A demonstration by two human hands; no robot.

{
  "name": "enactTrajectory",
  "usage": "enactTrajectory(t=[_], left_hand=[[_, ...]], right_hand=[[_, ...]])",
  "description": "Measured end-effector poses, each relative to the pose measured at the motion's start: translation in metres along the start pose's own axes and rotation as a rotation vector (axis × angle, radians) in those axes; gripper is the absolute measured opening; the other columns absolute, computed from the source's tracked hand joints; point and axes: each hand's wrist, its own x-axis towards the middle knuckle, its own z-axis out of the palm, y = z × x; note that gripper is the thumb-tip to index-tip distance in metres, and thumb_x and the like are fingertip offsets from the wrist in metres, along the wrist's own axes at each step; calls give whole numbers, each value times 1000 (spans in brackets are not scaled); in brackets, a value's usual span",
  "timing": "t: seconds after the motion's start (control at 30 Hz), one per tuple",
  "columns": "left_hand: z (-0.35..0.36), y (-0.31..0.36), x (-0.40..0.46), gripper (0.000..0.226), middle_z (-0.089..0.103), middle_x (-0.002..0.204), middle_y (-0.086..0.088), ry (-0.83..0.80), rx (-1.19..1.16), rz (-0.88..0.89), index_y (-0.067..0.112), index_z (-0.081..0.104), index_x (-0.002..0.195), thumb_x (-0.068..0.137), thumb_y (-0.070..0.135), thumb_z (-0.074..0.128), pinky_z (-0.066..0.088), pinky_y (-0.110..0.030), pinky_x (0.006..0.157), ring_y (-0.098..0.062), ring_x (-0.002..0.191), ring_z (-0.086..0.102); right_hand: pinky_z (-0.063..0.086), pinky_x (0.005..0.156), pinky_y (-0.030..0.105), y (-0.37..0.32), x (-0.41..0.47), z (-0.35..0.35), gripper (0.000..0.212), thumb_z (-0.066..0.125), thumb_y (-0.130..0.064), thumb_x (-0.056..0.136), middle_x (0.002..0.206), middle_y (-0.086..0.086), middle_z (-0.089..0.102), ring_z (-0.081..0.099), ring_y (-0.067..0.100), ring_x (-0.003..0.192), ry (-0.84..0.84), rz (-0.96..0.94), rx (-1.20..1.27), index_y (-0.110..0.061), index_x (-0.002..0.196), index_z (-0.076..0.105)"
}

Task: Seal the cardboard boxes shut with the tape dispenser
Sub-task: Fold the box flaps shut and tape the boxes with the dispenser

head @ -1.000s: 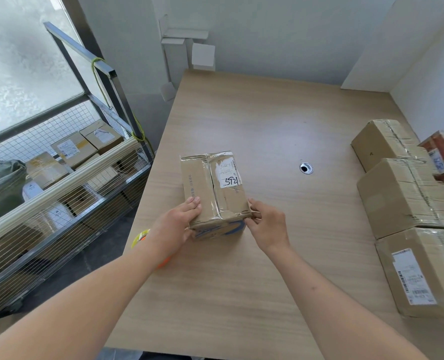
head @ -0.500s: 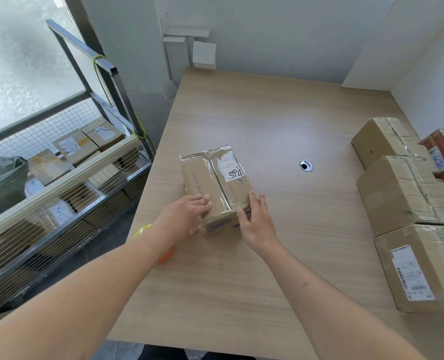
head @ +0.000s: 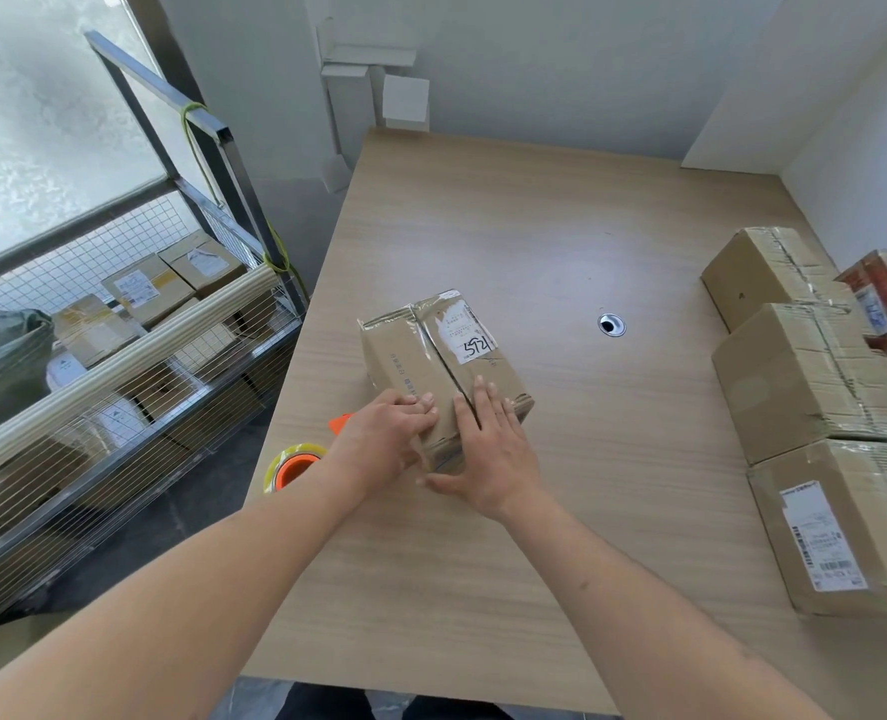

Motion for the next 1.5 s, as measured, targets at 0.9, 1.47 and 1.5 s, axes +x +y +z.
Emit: enactTrajectory(t=[0.9, 1.47, 1.5], left_hand=[[-5, 13, 29, 51, 30, 162, 0, -144, 113, -209, 38, 35, 154, 103, 37, 39, 27, -42, 116, -26, 146, 27], [-4, 2, -9, 73, 56, 115, 3, -117, 5, -25, 23, 64, 132, 68, 51, 85, 33, -48, 118, -22, 125, 48], [-2, 4, -8, 72, 56, 118, 2, -116, 22, -37, 24, 64, 131, 67, 49, 86, 29, -48, 121, -24, 132, 45]], right_hand=[[31, 113, 42, 15, 2, -36, 76, 71, -31, 83, 151, 18, 27, 33, 37, 134, -86, 224, -199, -15, 147, 32], [-4, 126, 49, 18, 24, -17, 69, 27, -55, 106, 169, 13, -8, -13, 32, 156, -122, 159, -12, -13, 159, 12], [-4, 126, 49, 19, 24, -16, 70, 26, -55, 106, 170, 13, -8, -13, 32, 156, -118, 155, -9, -12, 160, 12]])
